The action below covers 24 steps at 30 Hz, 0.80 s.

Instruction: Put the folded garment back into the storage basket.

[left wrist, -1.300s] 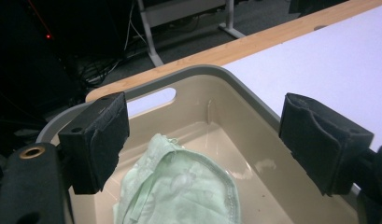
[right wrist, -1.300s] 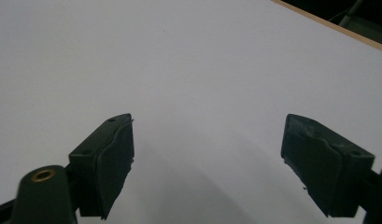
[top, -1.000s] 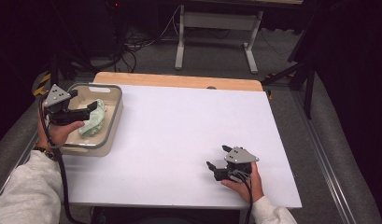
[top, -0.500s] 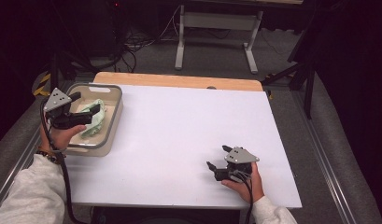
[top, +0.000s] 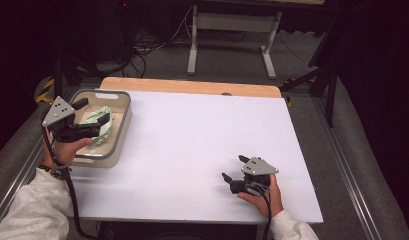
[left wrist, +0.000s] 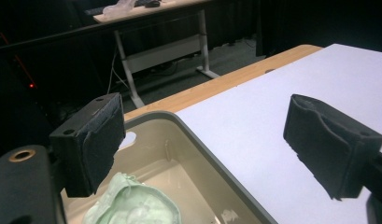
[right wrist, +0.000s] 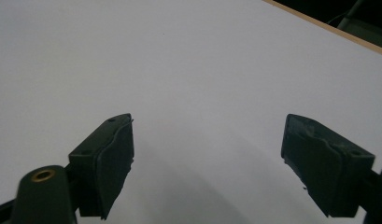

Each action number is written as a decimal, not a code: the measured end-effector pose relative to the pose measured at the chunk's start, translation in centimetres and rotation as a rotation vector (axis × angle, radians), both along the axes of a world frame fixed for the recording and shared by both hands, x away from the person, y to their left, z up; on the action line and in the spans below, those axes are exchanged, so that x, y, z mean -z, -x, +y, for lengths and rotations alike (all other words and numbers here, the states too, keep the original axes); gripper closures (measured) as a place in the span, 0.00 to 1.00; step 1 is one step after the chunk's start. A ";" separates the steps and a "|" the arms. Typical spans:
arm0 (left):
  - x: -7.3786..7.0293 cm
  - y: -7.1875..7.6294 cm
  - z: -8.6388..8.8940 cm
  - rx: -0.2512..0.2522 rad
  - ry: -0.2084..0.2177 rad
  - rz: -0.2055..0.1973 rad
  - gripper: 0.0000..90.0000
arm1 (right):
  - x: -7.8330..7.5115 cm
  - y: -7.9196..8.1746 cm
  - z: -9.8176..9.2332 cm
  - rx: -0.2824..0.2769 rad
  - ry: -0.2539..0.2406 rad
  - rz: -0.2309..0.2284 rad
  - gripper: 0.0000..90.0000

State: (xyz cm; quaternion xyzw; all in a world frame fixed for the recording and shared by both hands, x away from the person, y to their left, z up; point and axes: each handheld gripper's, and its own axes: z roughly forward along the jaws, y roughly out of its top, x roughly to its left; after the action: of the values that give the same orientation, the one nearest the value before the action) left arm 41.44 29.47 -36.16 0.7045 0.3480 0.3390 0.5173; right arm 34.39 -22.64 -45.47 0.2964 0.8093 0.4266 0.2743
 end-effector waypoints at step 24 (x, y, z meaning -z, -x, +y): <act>0.1 0.8 -1.2 0.077 0.024 -0.021 0.10 | -0.1 -0.1 -0.3 0.005 -0.005 -0.008 0.20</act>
State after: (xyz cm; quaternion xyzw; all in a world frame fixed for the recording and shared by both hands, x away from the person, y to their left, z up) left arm 40.62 28.27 -36.26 0.7076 0.3190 0.3220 0.5420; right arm 34.45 -22.91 -45.35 0.2972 0.8065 0.4290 0.2778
